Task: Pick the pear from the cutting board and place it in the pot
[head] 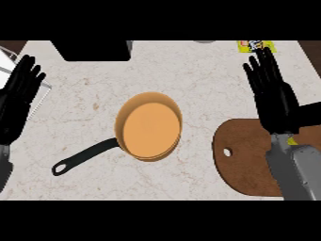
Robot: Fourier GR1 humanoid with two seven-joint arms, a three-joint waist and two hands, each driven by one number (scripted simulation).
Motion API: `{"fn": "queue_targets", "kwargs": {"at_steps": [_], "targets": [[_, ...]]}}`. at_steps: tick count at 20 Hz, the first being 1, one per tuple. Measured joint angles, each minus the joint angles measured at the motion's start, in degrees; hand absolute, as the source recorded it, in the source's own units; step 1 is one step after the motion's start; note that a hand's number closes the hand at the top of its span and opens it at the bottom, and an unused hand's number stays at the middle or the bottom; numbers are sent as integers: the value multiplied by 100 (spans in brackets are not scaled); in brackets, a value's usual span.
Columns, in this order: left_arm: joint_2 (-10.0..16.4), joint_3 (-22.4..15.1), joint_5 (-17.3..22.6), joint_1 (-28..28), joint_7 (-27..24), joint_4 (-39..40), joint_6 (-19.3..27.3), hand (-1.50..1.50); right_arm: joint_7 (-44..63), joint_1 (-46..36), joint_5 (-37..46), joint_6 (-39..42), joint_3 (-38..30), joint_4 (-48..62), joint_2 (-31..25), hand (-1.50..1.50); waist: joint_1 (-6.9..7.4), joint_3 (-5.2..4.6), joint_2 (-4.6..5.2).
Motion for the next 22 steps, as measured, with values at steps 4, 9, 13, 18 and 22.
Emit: {"fn": "queue_targets", "kwargs": {"at_steps": [4,9,13,18,22], "targets": [[3,141,-91,69,1,-133,192,0,-794,662,-659,839,-833,406,-219,150,-3,1,148],[-134,196,-101,120,30,-93,412,0,-1538,1228,-635,1477,-1595,1375,-866,-150,1,8,317],[-299,87,-152,158,125,-155,569,0,-2567,1435,-963,2244,-2207,2519,-821,-150,71,25,316],[-402,5,-251,114,252,-155,696,0,-3715,1412,-1088,3583,-2718,3814,-1186,-150,118,19,292],[-472,-45,-310,105,310,-199,738,0,-3715,1289,-832,4210,-2743,4513,-1838,-150,159,9,276]]}}
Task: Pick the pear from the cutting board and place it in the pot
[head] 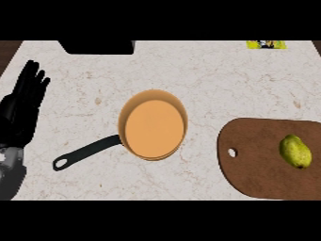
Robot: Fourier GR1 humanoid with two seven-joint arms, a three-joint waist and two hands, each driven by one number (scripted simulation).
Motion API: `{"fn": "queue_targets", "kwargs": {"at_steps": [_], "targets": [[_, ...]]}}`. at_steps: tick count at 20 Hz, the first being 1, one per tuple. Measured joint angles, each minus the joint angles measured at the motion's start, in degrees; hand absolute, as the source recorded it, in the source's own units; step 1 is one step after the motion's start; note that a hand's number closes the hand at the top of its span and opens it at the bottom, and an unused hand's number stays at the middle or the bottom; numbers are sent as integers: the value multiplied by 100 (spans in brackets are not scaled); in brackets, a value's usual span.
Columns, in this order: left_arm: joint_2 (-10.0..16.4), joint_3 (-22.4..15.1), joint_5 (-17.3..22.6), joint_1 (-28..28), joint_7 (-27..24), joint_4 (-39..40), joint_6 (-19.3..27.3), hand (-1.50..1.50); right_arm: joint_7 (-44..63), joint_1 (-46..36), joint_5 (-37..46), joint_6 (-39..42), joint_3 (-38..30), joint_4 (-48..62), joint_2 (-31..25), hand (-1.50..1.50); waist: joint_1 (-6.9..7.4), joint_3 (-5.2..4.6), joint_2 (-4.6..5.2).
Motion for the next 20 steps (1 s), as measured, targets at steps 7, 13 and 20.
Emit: {"fn": "queue_targets", "kwargs": {"at_steps": [7,13,20], "targets": [[-85,-51,-92,-47,60,24,54,0,402,-74,956,520,670,-115,-952,-150,2,-12,-19],[-116,-36,-132,-70,138,-21,55,0,345,-234,1874,527,1363,-412,-1333,-150,4,-22,-34],[-189,47,-247,-63,103,39,30,0,331,-495,2345,540,1842,-433,-1393,-150,-51,-33,-46]]}}
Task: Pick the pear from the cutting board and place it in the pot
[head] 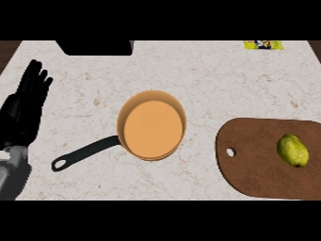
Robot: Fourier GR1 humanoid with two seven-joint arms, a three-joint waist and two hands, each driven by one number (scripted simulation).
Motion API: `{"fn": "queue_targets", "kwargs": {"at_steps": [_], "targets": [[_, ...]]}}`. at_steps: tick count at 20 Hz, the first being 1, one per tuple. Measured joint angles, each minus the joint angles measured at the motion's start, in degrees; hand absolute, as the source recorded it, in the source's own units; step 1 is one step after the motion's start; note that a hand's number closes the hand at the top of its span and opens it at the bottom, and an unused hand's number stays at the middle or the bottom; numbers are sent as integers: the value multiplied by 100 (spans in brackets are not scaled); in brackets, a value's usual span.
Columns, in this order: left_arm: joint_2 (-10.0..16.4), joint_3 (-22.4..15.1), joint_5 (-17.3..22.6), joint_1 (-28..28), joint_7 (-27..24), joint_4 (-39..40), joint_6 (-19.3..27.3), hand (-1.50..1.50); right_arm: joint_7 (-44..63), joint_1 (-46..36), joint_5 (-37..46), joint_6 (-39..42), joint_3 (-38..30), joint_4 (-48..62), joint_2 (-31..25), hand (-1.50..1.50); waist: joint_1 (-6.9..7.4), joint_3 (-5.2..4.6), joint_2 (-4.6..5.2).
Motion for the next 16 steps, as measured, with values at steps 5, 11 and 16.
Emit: {"fn": "queue_targets", "kwargs": {"at_steps": [5,11,16], "targets": [[-46,54,-91,31,61,-53,0,0,-194,5,245,-180,241,23,173,-150,-17,-3,-8],[-134,214,-140,23,54,44,-186,0,-230,-127,691,-449,536,228,403,-150,-35,-7,-10],[-257,222,-315,202,91,-164,-196,0,-399,-202,936,-565,608,515,482,-150,-31,-8,-14]]}}
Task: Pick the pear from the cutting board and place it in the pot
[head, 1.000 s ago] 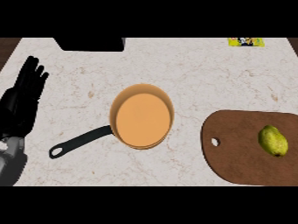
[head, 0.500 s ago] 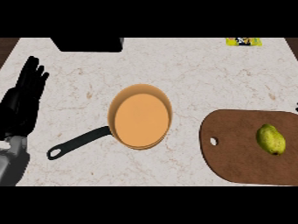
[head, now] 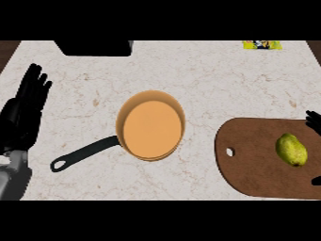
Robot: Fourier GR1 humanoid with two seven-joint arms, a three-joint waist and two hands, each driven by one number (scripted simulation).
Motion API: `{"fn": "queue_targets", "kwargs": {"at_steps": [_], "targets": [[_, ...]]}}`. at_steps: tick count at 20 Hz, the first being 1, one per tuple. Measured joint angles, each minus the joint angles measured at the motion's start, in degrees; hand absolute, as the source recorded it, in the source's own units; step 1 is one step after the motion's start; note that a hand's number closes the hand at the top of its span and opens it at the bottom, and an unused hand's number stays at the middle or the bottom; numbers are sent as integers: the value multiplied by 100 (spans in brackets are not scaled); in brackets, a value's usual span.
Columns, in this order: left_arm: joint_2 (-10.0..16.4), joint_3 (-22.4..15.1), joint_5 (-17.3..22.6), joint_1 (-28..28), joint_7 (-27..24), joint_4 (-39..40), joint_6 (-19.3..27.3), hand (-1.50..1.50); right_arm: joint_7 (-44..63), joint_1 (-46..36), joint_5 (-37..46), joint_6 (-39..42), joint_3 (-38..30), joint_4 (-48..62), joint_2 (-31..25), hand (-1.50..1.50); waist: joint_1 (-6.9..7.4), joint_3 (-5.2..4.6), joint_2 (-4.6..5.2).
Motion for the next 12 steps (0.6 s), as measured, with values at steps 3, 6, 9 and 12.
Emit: {"fn": "queue_targets", "kwargs": {"at_steps": [3,6,9,12], "targets": [[-27,83,-32,-73,19,92,-70,0,-43,-42,55,-114,44,21,163,-150,-14,-1,0],[-120,66,-134,-78,81,34,-55,0,-74,-230,130,-127,50,200,218,-150,-5,0,2],[-47,233,-98,17,115,-55,-228,0,-101,-311,267,-215,95,329,315,-150,2,-2,0],[-133,301,-145,-37,146,-18,-278,0,-136,-404,395,-325,118,488,493,-150,-8,-9,-5]]}}
